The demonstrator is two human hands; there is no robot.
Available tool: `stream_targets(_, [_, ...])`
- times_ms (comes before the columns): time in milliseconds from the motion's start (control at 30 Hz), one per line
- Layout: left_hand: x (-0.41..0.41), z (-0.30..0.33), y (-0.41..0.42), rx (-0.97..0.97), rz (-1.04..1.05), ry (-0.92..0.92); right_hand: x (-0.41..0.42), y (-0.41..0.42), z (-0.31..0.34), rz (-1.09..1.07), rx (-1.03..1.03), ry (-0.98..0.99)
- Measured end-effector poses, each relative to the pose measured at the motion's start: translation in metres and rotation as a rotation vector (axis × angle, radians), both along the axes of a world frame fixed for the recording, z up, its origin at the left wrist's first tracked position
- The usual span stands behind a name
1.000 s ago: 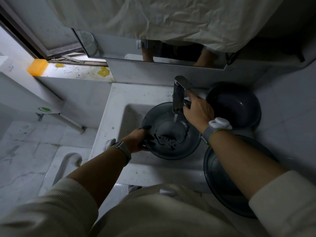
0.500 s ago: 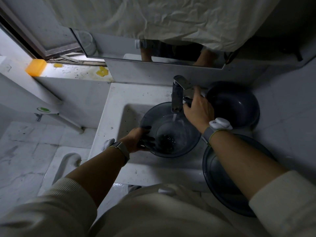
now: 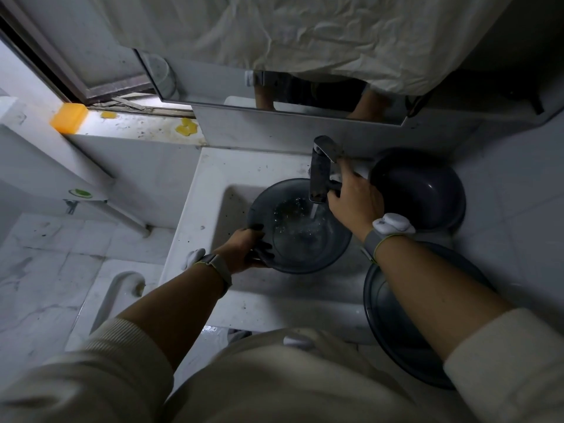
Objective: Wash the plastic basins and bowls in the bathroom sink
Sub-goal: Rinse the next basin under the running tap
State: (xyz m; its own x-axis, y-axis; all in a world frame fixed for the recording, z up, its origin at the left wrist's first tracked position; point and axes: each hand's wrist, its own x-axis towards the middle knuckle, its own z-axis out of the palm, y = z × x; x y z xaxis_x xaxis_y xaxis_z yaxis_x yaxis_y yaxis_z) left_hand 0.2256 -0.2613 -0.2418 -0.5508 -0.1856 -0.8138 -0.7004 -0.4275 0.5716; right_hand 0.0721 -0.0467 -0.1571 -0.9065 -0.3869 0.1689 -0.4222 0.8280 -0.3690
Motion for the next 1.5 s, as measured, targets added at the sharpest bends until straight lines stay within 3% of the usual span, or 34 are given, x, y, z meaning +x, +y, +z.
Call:
stream_targets(167, [-0.001, 0.002, 0.000, -0.083, -0.048, 0.072, 0.009, 0.009, -0.011, 0.044, 0.094, 0.078])
stream_targets(367, [0.002, 0.001, -0.013, -0.115, -0.099, 0.093, 0.022, 0.014, -0.018, -0.082, 0.122, -0.007])
stream_targets(767, [0.013, 0.034, -0.064, -0.157, -0.381, 0.005, 0.080, -0.002, -0.028, -0.273, 0.242, -0.415])
stream_targets(900, [0.020, 0.034, -0.078, -0.062, -0.440, 0.015, 0.087, -0.016, -0.030, -0.379, 0.173, -0.386])
stream_targets(1133, [0.030, 0.016, -0.092, 0.000, -0.294, 0.108, 0.089, -0.042, -0.027, -0.470, -0.073, -0.360])
stream_targets(1267, [0.036, 0.015, -0.097, 0.048, -0.321, 0.271, 0.092, -0.050, -0.026, -0.486, -0.164, -0.315])
stream_targets(1333, [0.037, 0.015, -0.098, 0.027, -0.312, 0.340, 0.095, -0.050, -0.028, -0.478, -0.214, -0.325])
stream_targets(1500, [0.035, 0.021, -0.099, -0.100, -0.281, 0.298, 0.101, -0.045, -0.035, -0.443, -0.264, -0.379])
